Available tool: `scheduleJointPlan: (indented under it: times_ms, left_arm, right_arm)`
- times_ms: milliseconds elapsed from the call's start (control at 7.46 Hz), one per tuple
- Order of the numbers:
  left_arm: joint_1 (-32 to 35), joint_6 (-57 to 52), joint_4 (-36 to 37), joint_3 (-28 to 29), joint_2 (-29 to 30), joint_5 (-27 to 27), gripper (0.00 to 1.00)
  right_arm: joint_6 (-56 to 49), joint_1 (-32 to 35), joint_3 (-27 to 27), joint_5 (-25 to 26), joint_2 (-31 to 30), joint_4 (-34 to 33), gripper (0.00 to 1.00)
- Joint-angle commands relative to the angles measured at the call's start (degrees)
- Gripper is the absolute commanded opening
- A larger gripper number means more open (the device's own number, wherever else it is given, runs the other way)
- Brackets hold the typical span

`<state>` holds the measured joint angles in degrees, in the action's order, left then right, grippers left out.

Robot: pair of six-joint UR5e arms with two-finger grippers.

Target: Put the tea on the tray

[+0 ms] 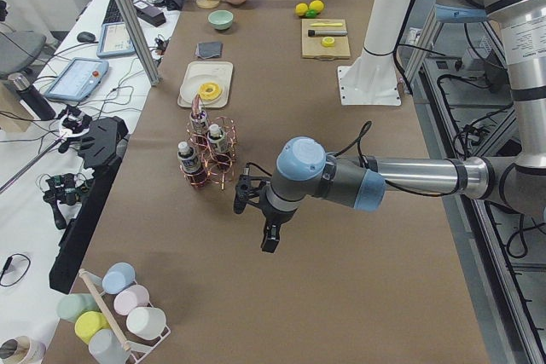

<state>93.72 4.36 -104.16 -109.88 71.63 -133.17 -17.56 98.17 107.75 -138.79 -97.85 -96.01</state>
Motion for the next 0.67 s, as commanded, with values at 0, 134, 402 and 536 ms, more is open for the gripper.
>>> scheduleJointPlan:
  times_ms: [0, 134, 402, 536]
  left_arm:
    - [0.05, 0.04, -0.34, -0.34, -0.79, 0.01, 0.97]
    - [0.05, 0.04, -0.35, -0.25, -0.79, 0.01, 0.97]
    - [0.14, 0.12, -0.09, -0.25, -0.61, -0.07, 0.97]
    - [0.84, 0.04, -0.43, -0.68, -0.44, -0.07, 0.95]
  right_arm:
    - [0.07, -0.08, 0.09, -0.16, -0.50, 0.21, 1.00]
    - [0.07, -0.08, 0.18, -0.08, -0.50, 0.21, 1.00]
    - [0.24, -0.17, 0.18, -0.07, -0.41, 0.21, 1.00]
    - [0.24, -0.08, 0.27, -0.07, -0.41, 0.30, 1.00]
